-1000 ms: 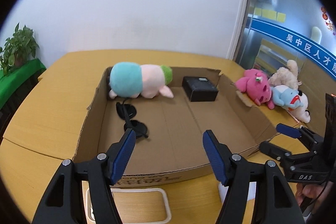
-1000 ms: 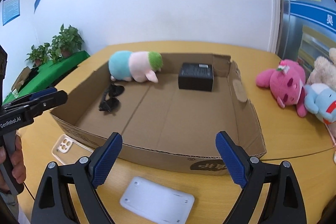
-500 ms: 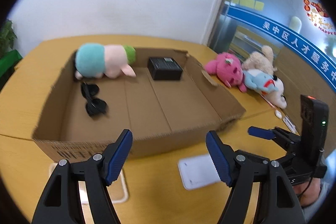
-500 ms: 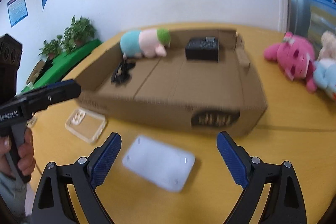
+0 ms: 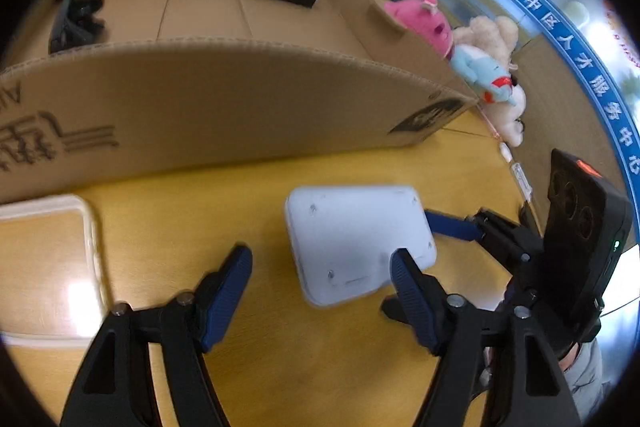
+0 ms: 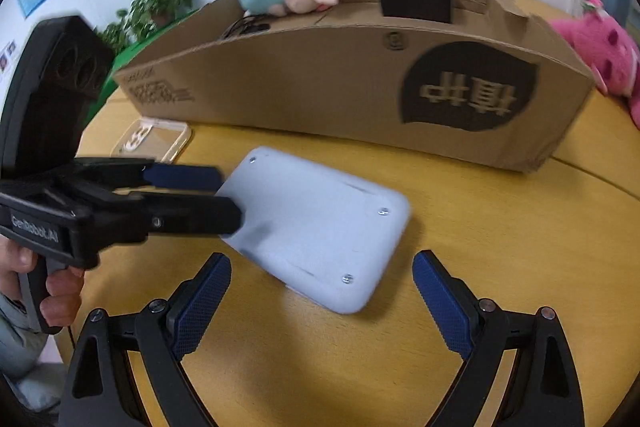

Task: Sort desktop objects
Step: 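Close both grippers on the white power bank, then lift the power bank with both grippers and carry it over the box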

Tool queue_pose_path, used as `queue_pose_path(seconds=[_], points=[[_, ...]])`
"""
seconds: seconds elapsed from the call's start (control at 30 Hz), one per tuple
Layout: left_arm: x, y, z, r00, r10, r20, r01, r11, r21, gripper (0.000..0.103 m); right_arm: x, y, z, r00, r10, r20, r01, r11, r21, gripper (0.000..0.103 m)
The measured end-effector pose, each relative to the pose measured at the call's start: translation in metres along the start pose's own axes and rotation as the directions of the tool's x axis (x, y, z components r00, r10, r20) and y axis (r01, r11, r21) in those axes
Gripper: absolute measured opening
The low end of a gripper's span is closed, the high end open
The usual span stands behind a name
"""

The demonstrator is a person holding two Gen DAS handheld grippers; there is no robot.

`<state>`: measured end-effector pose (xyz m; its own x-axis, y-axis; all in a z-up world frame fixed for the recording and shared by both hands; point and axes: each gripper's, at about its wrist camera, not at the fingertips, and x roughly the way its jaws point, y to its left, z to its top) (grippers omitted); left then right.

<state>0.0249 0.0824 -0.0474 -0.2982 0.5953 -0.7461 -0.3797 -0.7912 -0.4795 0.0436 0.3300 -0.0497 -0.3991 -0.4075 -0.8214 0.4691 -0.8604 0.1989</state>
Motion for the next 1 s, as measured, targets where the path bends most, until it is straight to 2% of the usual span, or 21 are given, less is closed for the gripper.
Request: queue_pose_path(seconds=[0.1,0.17,0.2,0.27,0.33,0.43,0.5,0.7,0.83,1.0], points=[[0.006,-0.006,0.000,1.000,-0.016,-0.024,0.016,1.000,0.017,0.069,0.002,0.011,-0.002,1.000,-0.020,-0.002,0.019,0.997,-0.070,0.088],[0.009,-0.011,-0.002,0.999,-0.023,-0.031,0.024,0.999,0.041,0.062,0.004,0.016,-0.003,0.998,-0.066,0.004,0.066,0.992,-0.104,0.082],[0.009,-0.015,-0.004,1.000,-0.003,-0.027,0.004,0.998,0.059,0.061,0.005,0.017,-0.003,0.995,-0.104,0.011,0.105,0.988,-0.112,0.077],[0.009,-0.018,-0.004,0.999,0.035,-0.024,-0.033,0.996,0.082,0.057,0.006,0.017,-0.003,0.992,-0.121,0.018,0.123,0.986,-0.117,0.075],[0.007,-0.015,-0.005,0.999,0.033,-0.018,-0.031,0.998,0.061,0.053,0.005,0.019,-0.005,0.990,-0.140,0.026,0.142,0.982,-0.124,0.073],[-0.001,-0.012,-0.003,0.997,0.072,0.005,-0.072,0.996,0.054,0.046,0.001,0.025,-0.009,0.989,-0.140,0.047,0.144,0.982,-0.122,0.064],[-0.011,-0.011,-0.001,0.996,0.086,0.033,-0.088,0.995,0.044,0.040,-0.006,0.027,-0.009,0.990,-0.126,0.070,0.133,0.985,-0.108,0.062],[-0.046,-0.026,0.004,0.986,0.128,0.105,-0.138,0.986,0.093,0.040,-0.031,0.040,0.003,0.981,-0.123,0.153,0.142,0.983,-0.120,0.062],[-0.070,-0.034,0.016,0.978,0.108,0.176,-0.126,0.988,0.090,0.042,-0.056,0.049,0.022,0.967,-0.129,0.222,0.162,0.977,-0.139,0.062],[-0.097,-0.049,0.041,0.960,0.106,0.258,-0.141,0.982,0.122,0.042,-0.081,0.055,0.055,0.948,-0.138,0.288,0.192,0.967,-0.165,0.062]])
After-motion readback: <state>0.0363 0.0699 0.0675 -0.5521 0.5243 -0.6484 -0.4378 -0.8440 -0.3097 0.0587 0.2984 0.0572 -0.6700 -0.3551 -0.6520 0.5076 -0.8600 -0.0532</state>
